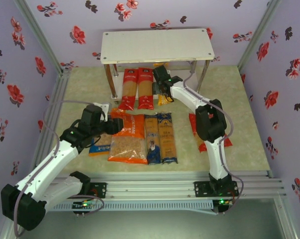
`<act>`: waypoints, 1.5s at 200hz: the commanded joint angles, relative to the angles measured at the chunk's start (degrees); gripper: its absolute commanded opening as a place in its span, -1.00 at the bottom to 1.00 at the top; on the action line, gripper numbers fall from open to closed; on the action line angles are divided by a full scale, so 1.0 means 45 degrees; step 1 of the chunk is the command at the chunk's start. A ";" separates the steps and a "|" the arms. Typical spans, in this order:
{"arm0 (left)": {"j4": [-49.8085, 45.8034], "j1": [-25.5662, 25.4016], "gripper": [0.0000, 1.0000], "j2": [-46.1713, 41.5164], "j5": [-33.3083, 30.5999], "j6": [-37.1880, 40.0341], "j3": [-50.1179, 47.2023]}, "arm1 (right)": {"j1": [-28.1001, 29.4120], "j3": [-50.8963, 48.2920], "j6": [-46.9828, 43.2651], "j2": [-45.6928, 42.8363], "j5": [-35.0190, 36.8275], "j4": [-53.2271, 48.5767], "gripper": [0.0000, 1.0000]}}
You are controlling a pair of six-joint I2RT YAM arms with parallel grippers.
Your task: Place and organize the pasta boxes and bags onto the shelf
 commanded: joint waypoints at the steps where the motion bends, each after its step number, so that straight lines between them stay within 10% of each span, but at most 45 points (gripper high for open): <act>1: 0.0118 0.0136 0.26 0.0051 0.0030 0.0121 -0.0165 | -0.0316 0.0384 0.0184 0.0433 -0.0178 -0.0817 0.50; 76: 0.0145 0.0125 0.25 0.0210 0.0037 0.0061 -0.0072 | -0.0954 -0.0650 0.0176 -0.0100 -0.0414 -0.0496 -0.56; 300: 0.0343 0.0134 0.24 0.0677 0.0166 -0.0095 0.0187 | -0.3429 -0.1939 -0.1504 -0.0992 0.1056 -0.1652 -0.42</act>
